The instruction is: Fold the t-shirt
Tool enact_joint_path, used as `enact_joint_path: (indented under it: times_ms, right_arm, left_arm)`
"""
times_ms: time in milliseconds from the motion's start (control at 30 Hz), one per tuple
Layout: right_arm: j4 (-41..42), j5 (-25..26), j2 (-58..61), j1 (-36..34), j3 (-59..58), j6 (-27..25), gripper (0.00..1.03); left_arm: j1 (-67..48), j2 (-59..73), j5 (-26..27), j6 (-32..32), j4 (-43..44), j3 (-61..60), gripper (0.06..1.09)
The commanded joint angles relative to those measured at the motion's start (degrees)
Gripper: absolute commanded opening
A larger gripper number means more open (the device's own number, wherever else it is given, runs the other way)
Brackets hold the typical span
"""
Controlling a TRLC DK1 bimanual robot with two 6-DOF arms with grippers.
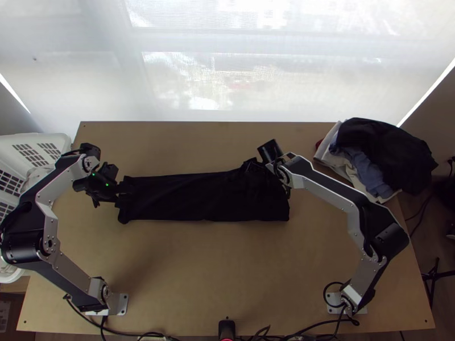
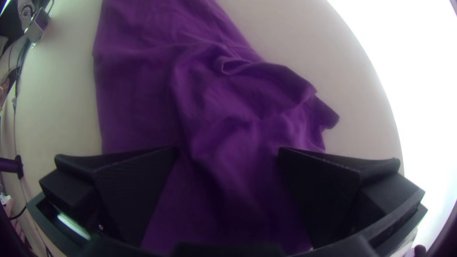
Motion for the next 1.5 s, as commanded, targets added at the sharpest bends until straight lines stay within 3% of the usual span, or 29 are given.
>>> enact_joint_path:
  times_ms: [0, 100, 333, 400, 567, 967, 1300, 1467]
  right_arm:
    - [2.0, 0.1, 2.5, -0.3, -2.2, -0.1, 0.99]
    - [2.1, 0.1, 3.0, -0.2, -2.3, -0.1, 0.99]
    - [2.2, 0.1, 3.0, -0.3, -2.2, -0.1, 0.99]
    - [2.2, 0.1, 3.0, -0.3, -2.2, -0.1, 0.99]
    - [2.5, 0.1, 3.5, -0.2, -2.3, -0.1, 0.99]
    - [3.7, 0.5, 7.4, -0.6, -2.3, -0.3, 0.99]
    - [3.6, 0.7, 7.5, -0.9, -2.3, -0.3, 0.99]
    - [2.6, 0.6, 4.1, -1.0, -1.3, 0.6, 0.99]
  left_arm:
    - [0.4, 2.0, 4.2, -0.8, 0.3, -0.7, 0.71]
    - [0.6, 2.6, 5.5, -1.2, 0.5, -0.8, 0.6]
    - [0.7, 1.8, 6.8, -2.1, 0.4, -0.1, 0.16]
    - [0.6, 1.1, 6.8, -2.4, -0.2, 0.6, 0.09]
    - [-1.2, -1.1, 7.4, -3.2, -3.9, 4.8, 0.09]
    - [-10.1, -2.7, 16.2, -8.7, -15.0, 24.8, 0.09]
    - [-18.8, -4.0, 26.0, -11.6, -15.0, 31.0, 0.09]
    - [-23.3, -4.0, 27.0, -13.9, -11.5, 35.7, 0.09]
